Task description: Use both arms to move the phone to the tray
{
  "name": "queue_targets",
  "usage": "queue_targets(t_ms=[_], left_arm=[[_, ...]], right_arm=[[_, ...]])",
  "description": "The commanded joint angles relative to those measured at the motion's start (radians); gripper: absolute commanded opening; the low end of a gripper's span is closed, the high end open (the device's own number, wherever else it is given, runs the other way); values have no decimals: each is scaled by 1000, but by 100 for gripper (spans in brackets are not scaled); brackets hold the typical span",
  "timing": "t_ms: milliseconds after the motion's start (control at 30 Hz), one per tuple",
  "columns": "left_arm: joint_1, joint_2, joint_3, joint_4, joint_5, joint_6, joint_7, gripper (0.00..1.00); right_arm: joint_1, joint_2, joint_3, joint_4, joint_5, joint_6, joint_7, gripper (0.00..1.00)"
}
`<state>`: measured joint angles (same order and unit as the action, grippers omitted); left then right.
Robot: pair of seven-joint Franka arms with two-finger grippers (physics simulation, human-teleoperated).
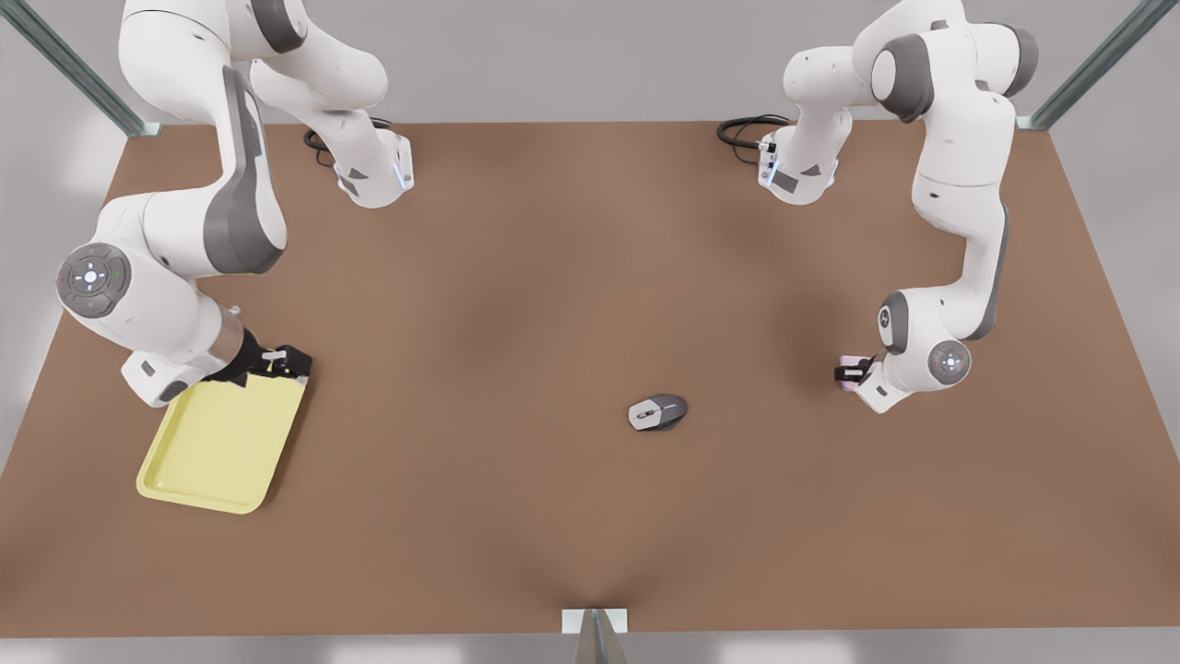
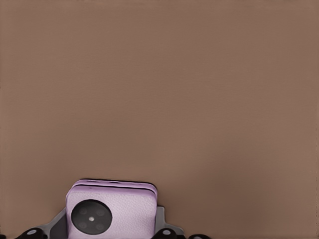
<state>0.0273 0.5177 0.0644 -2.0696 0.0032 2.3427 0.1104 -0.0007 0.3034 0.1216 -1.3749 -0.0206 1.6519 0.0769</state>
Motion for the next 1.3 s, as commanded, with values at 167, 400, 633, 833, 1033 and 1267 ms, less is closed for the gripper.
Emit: queue_targets(t_ms=[167, 400, 633, 833, 1033, 1267], left_arm=[[-262, -119, -12, 13, -14, -105, -386, 74], [-756, 84, -143, 559, -81, -442, -1163, 74], [-853, 364, -140, 882, -100, -375, -1281, 74], [-882, 484, -130, 1003, -94, -232, -1282, 74], [-883, 558, -130, 1054, -91, -143, -1265, 75], [-814, 394, -136, 1045, -89, -441, -1183, 100]], right_arm=[[1, -1, 1, 0, 1, 0, -2, 100], [1, -1, 1, 0, 1, -1, 0, 100], [1, -1, 1, 0, 1, -1, -2, 100], [1, -1, 1, 0, 1, 0, 0, 100], [1, -1, 0, 0, 1, -1, -2, 100], [1, -1, 1, 0, 1, -1, 0, 100]])
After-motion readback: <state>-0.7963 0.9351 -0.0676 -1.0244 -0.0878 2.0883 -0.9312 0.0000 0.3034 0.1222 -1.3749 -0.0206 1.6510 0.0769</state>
